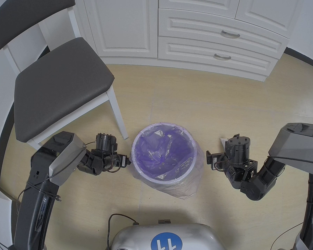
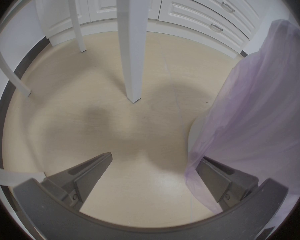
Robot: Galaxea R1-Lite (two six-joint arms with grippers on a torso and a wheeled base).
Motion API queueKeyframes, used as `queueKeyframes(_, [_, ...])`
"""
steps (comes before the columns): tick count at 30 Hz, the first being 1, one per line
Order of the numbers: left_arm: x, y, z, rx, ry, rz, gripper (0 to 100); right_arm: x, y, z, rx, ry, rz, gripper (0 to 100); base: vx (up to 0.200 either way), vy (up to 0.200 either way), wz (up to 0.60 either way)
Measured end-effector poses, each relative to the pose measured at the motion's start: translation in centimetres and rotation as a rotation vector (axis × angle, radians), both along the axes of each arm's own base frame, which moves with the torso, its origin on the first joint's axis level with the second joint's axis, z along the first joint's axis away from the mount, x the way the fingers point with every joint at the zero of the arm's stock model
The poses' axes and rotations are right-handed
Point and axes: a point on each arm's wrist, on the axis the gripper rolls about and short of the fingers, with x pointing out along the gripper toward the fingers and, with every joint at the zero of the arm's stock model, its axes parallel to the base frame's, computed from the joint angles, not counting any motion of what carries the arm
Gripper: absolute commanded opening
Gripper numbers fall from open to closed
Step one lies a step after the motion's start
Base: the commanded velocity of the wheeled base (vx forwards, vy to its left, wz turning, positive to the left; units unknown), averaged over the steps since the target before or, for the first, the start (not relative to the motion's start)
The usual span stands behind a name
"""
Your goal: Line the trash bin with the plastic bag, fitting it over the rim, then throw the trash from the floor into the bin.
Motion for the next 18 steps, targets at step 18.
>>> queueKeyframes(18, [-8.5,1.8,5.4,-0.079,-0.123,-0.031,100,3.9,2.1,-8.1,0.302,0.103,0.140,100,0.000,0.000,0.00])
